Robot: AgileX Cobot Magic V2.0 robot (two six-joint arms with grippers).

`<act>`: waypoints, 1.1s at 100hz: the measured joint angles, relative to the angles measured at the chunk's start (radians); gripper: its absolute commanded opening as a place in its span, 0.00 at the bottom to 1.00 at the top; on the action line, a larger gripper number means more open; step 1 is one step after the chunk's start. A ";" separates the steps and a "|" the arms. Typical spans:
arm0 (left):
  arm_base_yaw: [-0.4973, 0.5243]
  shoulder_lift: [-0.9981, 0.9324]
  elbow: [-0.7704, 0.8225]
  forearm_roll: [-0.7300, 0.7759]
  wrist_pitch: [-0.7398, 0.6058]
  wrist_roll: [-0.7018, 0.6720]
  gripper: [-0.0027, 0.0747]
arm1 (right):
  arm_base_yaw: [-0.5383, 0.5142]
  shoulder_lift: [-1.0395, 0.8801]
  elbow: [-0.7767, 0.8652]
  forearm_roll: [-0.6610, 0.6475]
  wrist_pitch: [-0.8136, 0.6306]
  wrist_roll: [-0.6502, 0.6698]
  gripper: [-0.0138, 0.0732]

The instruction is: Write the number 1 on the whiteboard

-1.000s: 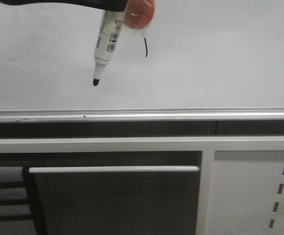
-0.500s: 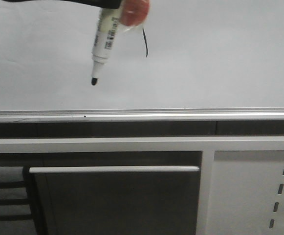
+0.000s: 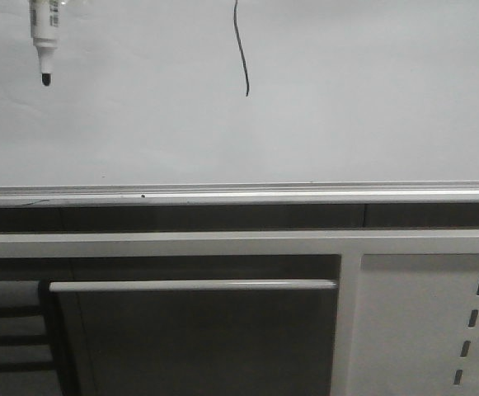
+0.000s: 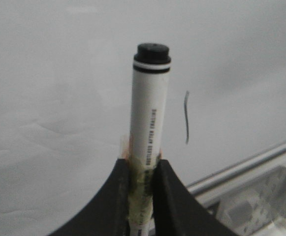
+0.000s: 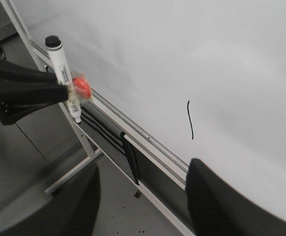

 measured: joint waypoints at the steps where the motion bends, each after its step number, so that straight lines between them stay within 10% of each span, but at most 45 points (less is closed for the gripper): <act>1: 0.000 0.005 0.000 0.012 -0.006 -0.030 0.01 | 0.000 0.000 0.000 0.000 0.002 0.000 0.57; 26: 0.000 0.131 0.000 0.333 -0.156 -0.457 0.01 | 0.000 -0.004 0.000 0.006 0.012 0.000 0.57; 110: 0.083 0.288 -0.013 0.556 -0.260 -0.689 0.01 | 0.000 -0.004 0.000 0.006 0.002 0.002 0.56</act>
